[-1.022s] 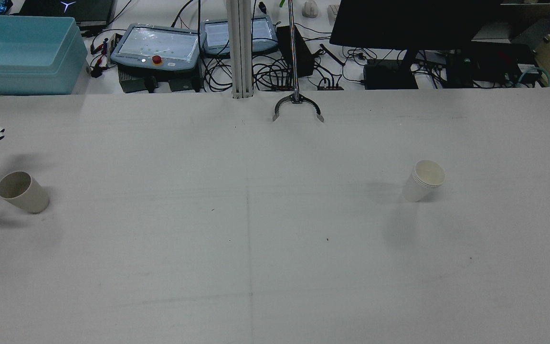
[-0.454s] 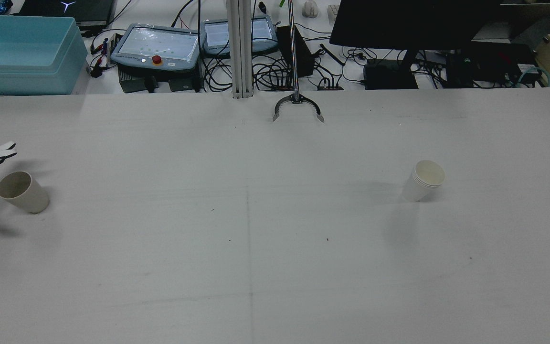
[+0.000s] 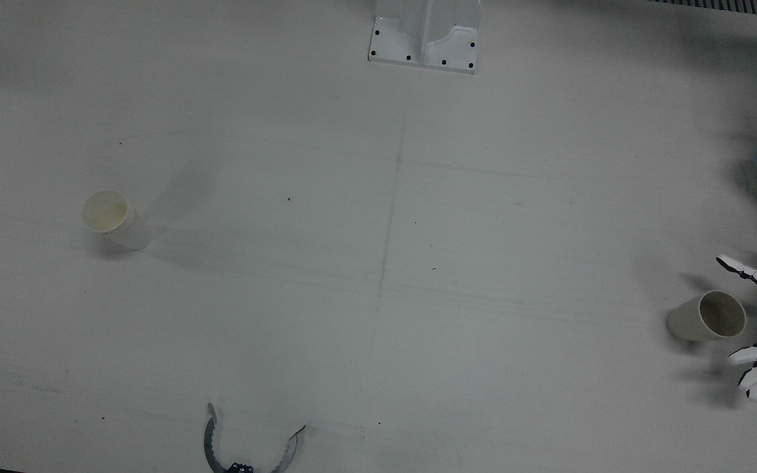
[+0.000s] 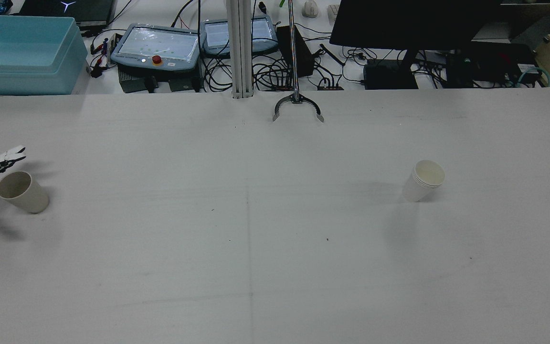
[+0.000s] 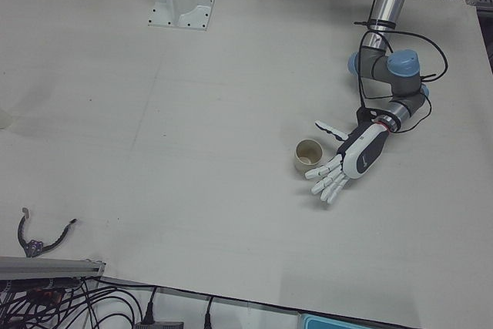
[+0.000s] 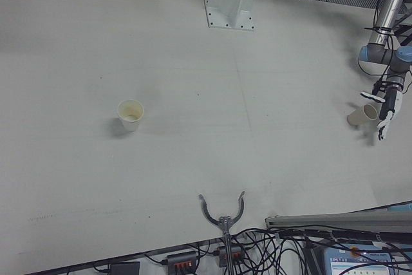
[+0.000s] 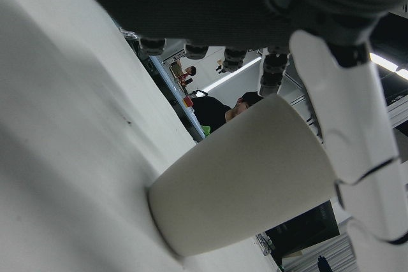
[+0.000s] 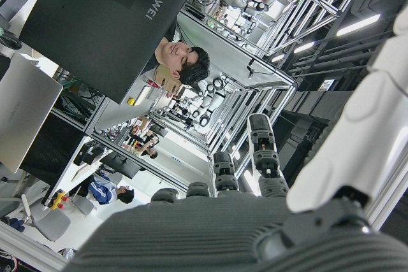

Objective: Pour water
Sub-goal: 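Wrap the left hand fingers around the beige paper cup, then lift the grasped cup with the left hand and tilt it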

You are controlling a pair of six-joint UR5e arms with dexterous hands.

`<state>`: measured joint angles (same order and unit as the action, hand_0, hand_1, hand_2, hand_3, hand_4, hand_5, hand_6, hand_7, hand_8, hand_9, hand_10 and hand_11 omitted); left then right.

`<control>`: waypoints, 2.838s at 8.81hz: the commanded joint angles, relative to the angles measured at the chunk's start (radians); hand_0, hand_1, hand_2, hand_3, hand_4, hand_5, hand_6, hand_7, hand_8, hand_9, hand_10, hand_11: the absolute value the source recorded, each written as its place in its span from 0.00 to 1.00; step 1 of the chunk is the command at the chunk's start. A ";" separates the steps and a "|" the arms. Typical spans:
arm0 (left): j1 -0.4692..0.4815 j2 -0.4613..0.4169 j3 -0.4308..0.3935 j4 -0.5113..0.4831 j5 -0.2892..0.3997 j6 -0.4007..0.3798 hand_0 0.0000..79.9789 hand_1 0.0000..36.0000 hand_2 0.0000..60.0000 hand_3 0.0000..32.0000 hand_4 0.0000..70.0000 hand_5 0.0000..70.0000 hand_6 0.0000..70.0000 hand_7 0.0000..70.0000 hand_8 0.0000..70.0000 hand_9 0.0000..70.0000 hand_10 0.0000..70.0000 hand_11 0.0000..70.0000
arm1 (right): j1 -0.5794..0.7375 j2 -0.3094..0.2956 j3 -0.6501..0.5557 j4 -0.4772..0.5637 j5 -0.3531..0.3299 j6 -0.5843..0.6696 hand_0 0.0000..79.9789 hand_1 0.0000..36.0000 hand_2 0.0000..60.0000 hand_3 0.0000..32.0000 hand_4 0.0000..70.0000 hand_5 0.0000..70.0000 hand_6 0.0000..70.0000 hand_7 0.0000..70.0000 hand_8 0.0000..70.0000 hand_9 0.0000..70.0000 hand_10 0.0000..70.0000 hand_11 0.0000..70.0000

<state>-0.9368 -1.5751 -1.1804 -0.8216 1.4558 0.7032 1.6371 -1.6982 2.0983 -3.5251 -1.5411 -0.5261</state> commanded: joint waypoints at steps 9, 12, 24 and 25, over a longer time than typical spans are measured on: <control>0.026 -0.075 0.024 0.083 -0.006 -0.005 0.68 0.46 0.16 0.00 0.46 0.60 0.03 0.16 0.00 0.01 0.04 0.09 | -0.020 -0.001 -0.004 0.002 0.009 -0.015 0.57 0.13 0.00 0.00 0.19 0.20 0.11 0.25 0.01 0.03 0.00 0.00; 0.024 -0.068 0.015 0.099 -0.008 -0.060 0.90 0.79 0.56 0.00 0.97 1.00 0.16 0.31 0.07 0.12 0.12 0.20 | -0.020 -0.001 -0.001 0.000 0.007 -0.015 0.57 0.13 0.00 0.00 0.19 0.20 0.11 0.25 0.01 0.03 0.00 0.00; -0.046 0.087 -0.511 0.486 0.006 -0.271 0.65 0.58 0.92 0.00 1.00 1.00 0.22 0.32 0.10 0.16 0.13 0.19 | -0.490 0.080 -0.483 0.313 0.285 -0.080 0.59 0.21 0.00 0.00 0.14 0.16 0.02 0.06 0.00 0.00 0.00 0.00; -0.043 0.087 -0.512 0.489 0.006 -0.271 0.63 0.46 0.83 0.00 1.00 1.00 0.23 0.32 0.11 0.17 0.13 0.19 | -0.490 0.080 -0.478 0.313 0.285 -0.049 0.59 0.21 0.00 0.00 0.14 0.17 0.02 0.08 0.00 0.00 0.00 0.00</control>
<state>-0.9762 -1.4992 -1.6729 -0.3465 1.4622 0.4352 1.1776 -1.6246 1.6220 -3.2247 -1.2610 -0.6066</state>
